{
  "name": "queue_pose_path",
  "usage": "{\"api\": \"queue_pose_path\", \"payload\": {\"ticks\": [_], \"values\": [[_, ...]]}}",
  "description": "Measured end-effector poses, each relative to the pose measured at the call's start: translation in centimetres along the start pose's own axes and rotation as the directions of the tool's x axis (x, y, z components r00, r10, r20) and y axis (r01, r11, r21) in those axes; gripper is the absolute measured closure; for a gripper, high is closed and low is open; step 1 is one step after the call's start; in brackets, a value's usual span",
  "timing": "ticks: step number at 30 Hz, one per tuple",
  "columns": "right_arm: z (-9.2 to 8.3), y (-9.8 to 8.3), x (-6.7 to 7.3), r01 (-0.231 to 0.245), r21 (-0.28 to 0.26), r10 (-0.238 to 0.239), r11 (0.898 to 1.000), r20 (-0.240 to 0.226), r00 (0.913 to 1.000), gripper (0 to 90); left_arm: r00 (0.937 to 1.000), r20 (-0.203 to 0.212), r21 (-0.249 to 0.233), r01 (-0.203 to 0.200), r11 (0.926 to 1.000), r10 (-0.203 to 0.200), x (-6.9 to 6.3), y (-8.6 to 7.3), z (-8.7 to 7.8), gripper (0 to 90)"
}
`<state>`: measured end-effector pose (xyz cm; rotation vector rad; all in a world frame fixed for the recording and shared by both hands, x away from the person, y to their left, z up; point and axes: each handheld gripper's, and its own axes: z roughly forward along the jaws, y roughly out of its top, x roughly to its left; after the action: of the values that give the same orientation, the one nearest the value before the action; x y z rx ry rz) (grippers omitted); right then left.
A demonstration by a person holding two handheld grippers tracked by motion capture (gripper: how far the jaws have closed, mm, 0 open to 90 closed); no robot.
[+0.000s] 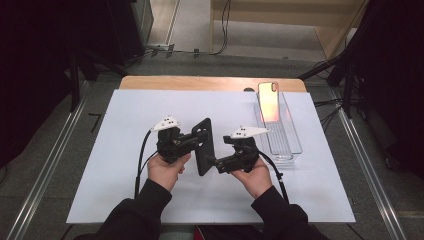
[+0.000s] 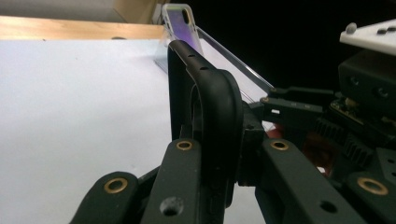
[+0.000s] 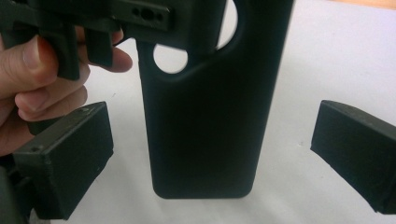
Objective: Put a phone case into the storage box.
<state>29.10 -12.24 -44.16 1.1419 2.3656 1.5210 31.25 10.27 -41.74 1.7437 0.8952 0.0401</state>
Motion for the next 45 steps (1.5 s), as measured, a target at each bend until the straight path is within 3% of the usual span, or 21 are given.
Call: {"api": "queue_pose_path", "payload": {"ticks": [19,21,22,27,32,39,42,45], "values": [[0.5,0.2,0.8,0.011,-0.004,-0.011,1.0,0.038,0.9992,0.0,0.9978,0.065,0.036,-0.02,0.9992,0.017,-2.8,-0.4,0.6,82.6],[0.6,0.2,1.0,0.019,0.014,-0.019,1.0,0.03,0.9994,9.1,0.9976,0.067,0.04,-0.021,0.999,0.018,-2.8,-0.4,0.6,82.5],[0.5,0.2,1.1,0.031,0.01,-0.031,0.999,0.048,0.9984,9.6,0.9976,0.067,0.038,-0.02,0.9991,0.018,-2.9,-0.4,0.5,82.4],[0.4,0.4,1.1,0.034,0.01,-0.034,0.999,0.042,0.9985,10.6,0.9982,0.059,0.04,-0.015,0.9991,0.012,-2.9,-0.2,0.3,82.0],[0.4,0.3,0.7,0.024,0.03,-0.025,0.999,0.052,0.9983,10.8,0.9989,0.047,0.072,-0.003,0.9974,-0.001,-3.2,0.3,0.1,62.5],[0.2,0.1,-0.2,0.01,0.037,-0.013,0.999,0.078,0.9969,10.9,0.9976,0.056,0.079,0.037,0.9962,-0.041,-2.7,1.1,-0.9,49.0],[0.1,0.1,-0.6,0.002,0.041,-0.005,0.999,0.085,0.9964,10.9,0.9965,0.066,0.124,0.043,0.9914,-0.051,-2.0,1.2,-1.0,40.6],[-0.2,0.1,-1.1,-0.003,0.047,-0.001,0.999,0.096,0.9954,10.9,0.9951,0.078,0.137,0.05,0.9893,-0.061,-1.4,1.2,-1.2,36.9]]}}
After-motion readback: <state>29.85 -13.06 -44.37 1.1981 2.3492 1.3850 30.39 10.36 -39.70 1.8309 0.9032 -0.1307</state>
